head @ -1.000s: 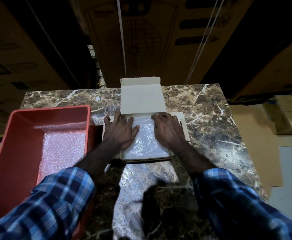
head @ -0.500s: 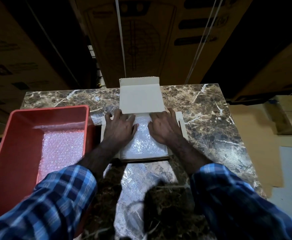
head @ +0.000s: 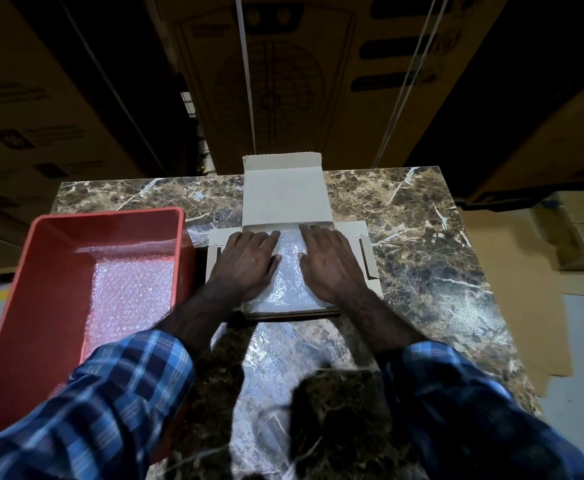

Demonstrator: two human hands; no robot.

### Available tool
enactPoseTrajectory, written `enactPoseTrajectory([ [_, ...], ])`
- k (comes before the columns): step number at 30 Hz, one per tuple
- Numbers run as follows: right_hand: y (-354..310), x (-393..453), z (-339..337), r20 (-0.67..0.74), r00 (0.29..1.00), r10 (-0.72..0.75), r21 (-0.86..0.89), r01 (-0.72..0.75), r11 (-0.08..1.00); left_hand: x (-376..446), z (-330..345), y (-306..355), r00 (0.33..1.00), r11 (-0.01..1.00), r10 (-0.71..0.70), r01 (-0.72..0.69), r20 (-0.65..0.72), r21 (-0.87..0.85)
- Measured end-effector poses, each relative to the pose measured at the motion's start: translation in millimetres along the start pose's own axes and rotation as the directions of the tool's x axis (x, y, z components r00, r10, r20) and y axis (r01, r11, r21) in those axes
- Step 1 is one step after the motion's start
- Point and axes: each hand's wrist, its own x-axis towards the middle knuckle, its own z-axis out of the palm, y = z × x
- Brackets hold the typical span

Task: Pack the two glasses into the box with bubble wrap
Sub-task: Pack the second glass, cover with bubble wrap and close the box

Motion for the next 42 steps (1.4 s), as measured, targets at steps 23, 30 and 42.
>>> enactPoseTrajectory([
  [23,-156.8,-111.5,-46.7,-0.368,0.896,-0.247,0.394,0.391,0.832,-258.4,-53.3,-54.5,0.884,0.873,-0.468,0.466,0.023,-0.143],
  [30,-213.4,-111.4,-25.6,-0.34,0.898,-0.28,0.33,0.392,0.859,-241.2,-28.4,-105.0,0.745,0.895,-0.442,0.403,0.499,0.191],
  [42,-264.6,-76.5,1.8,0.11,0.953,-0.282,-0.096,0.292,0.951,-233.5,-72.2,-145.0,0.917,0.847,-0.229,0.353,0.326,-0.397],
])
